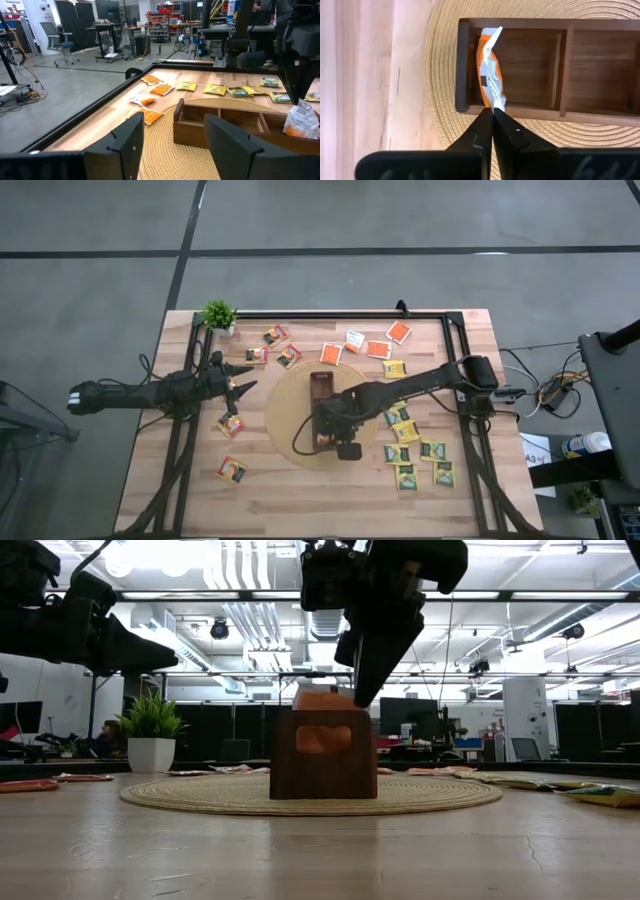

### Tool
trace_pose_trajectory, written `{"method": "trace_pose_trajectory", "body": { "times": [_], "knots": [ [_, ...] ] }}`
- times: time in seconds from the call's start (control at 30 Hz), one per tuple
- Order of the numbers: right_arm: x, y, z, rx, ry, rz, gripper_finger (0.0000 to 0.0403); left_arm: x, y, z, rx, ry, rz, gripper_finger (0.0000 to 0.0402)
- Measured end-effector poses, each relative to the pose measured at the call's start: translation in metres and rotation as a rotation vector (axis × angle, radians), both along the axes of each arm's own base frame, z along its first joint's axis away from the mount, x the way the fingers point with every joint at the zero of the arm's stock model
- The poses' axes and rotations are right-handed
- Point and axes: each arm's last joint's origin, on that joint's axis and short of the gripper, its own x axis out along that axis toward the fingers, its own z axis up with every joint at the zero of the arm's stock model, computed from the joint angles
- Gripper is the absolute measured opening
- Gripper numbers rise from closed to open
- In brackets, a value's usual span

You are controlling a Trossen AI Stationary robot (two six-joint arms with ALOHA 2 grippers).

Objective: Pick & Place Tea
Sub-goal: Put the white tea bag into the bottom section of the wooden organizer

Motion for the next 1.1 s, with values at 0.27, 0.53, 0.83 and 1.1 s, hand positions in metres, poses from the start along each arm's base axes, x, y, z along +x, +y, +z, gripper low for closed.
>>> {"method": "trace_pose_trajectory", "body": {
  "times": [0.27,0.53,0.83,1.1],
  "knots": [
    [0.0,0.0,0.0,-0.006,-0.006,0.024,0.0008,0.0,0.0,0.0,0.0,0.0,0.0,0.0202],
    [0.0,0.001,0.0,-0.013,-0.011,0.051,0.0026,0.0,0.0,0.0,0.0,0.0,0.0,0.0202],
    [0.0,0.001,0.001,-0.018,-0.016,0.066,0.0101,0.0,0.0,0.0,0.0,0.0,-0.001,0.0202],
    [-0.003,-0.001,0.017,-0.024,0.01,0.07,0.0167,0.0,0.0,0.0,0.0,0.0,-0.001,0.0202]
  ]
}}
